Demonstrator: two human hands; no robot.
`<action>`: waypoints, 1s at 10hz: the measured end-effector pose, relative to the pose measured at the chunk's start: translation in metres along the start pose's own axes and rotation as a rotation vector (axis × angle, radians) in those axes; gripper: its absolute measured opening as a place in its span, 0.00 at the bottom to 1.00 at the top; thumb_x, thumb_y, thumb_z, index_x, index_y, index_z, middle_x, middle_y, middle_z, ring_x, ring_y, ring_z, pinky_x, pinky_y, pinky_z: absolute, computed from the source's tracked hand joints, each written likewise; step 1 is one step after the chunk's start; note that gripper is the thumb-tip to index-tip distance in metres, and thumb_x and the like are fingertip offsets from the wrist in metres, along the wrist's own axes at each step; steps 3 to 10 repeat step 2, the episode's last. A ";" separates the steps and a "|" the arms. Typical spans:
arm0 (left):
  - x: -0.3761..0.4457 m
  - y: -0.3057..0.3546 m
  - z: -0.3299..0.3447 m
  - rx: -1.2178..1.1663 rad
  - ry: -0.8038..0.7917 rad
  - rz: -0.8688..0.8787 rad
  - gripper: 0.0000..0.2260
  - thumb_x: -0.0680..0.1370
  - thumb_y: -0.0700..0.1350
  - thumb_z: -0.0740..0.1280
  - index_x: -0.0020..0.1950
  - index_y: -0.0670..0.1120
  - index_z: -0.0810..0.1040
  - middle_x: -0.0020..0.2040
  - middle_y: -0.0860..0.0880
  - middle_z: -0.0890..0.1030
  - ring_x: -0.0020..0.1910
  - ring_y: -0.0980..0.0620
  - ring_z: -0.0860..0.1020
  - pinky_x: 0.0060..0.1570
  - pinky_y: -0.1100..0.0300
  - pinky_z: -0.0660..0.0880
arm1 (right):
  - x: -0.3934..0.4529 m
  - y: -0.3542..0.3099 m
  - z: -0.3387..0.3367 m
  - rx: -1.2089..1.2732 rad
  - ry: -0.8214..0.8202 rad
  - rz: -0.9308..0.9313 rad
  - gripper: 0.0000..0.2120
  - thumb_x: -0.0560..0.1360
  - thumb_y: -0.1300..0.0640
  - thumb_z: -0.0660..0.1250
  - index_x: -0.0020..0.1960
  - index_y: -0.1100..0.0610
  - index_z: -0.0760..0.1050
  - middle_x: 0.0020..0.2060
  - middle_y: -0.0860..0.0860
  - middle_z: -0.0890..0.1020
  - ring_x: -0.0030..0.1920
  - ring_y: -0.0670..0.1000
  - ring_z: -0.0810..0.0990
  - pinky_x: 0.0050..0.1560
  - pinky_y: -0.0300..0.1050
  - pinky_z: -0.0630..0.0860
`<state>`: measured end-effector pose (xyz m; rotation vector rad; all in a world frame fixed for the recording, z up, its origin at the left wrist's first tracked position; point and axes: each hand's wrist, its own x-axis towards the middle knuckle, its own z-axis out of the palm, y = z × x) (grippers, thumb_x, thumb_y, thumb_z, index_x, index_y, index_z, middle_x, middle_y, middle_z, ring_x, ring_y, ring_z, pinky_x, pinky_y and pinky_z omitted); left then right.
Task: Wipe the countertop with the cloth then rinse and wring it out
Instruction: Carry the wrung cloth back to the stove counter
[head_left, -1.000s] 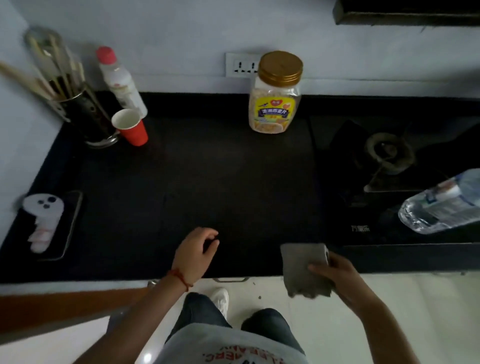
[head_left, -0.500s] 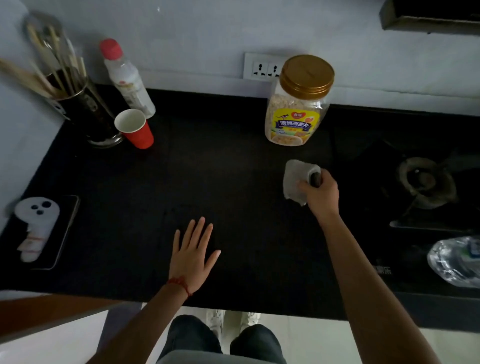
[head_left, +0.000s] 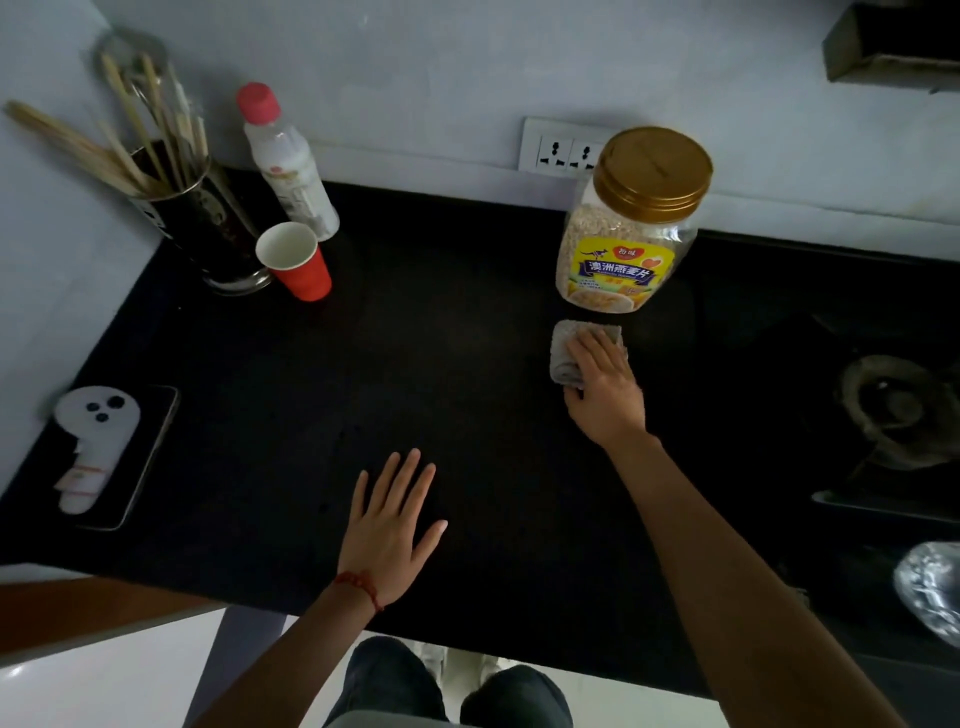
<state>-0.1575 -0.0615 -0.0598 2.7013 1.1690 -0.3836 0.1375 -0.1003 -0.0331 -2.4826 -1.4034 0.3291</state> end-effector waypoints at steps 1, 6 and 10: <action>-0.008 0.002 -0.003 -0.033 -0.022 -0.003 0.29 0.78 0.61 0.38 0.71 0.49 0.61 0.72 0.47 0.68 0.71 0.49 0.57 0.66 0.45 0.61 | -0.010 0.000 -0.019 0.034 -0.142 -0.012 0.31 0.75 0.55 0.63 0.74 0.55 0.54 0.76 0.51 0.55 0.76 0.51 0.48 0.76 0.49 0.50; -0.001 0.003 -0.001 -0.127 -0.026 0.026 0.30 0.77 0.63 0.40 0.71 0.50 0.61 0.73 0.47 0.67 0.73 0.50 0.55 0.68 0.46 0.59 | -0.017 -0.008 -0.040 0.179 -0.125 0.080 0.26 0.76 0.55 0.63 0.72 0.54 0.61 0.74 0.51 0.60 0.75 0.51 0.54 0.71 0.51 0.60; -0.001 0.003 -0.001 -0.127 -0.026 0.026 0.30 0.77 0.63 0.40 0.71 0.50 0.61 0.73 0.47 0.67 0.73 0.50 0.55 0.68 0.46 0.59 | -0.017 -0.008 -0.040 0.179 -0.125 0.080 0.26 0.76 0.55 0.63 0.72 0.54 0.61 0.74 0.51 0.60 0.75 0.51 0.54 0.71 0.51 0.60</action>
